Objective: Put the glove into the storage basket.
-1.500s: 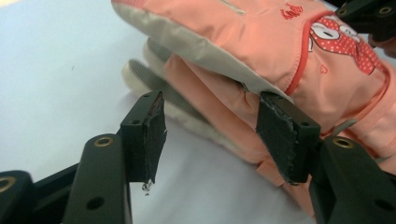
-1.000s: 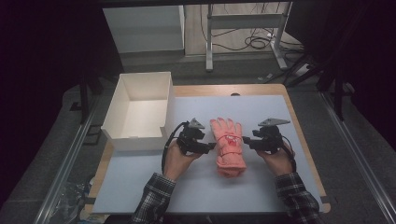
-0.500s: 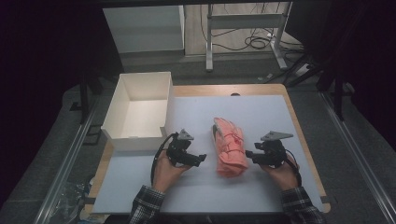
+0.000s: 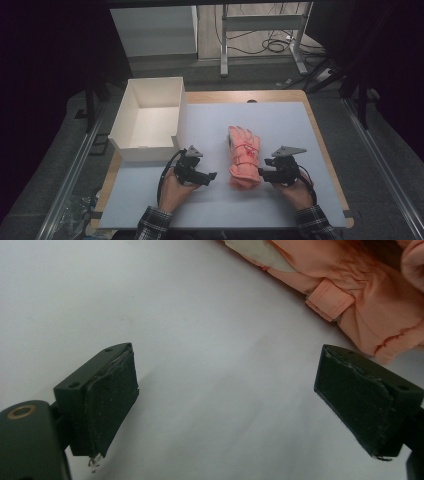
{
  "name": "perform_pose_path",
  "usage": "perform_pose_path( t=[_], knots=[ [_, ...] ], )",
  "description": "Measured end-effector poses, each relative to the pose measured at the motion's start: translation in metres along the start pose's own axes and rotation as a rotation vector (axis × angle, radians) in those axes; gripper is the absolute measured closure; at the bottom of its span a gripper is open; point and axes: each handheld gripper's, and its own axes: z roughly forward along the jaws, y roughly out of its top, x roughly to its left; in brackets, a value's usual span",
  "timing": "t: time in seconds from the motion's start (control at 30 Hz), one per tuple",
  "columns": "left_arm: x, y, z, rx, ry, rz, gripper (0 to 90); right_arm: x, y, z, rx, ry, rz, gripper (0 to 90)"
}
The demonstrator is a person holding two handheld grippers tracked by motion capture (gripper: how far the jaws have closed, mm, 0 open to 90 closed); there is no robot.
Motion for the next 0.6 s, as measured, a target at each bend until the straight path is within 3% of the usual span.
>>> perform_pose_path(
  t=[0.6],
  knots=[
    [0.004,-0.008,-0.003,0.001,0.008,-0.006,10.3,0.001,-0.018,-0.009,0.022,-0.013,0.003,42.2]
  ],
)
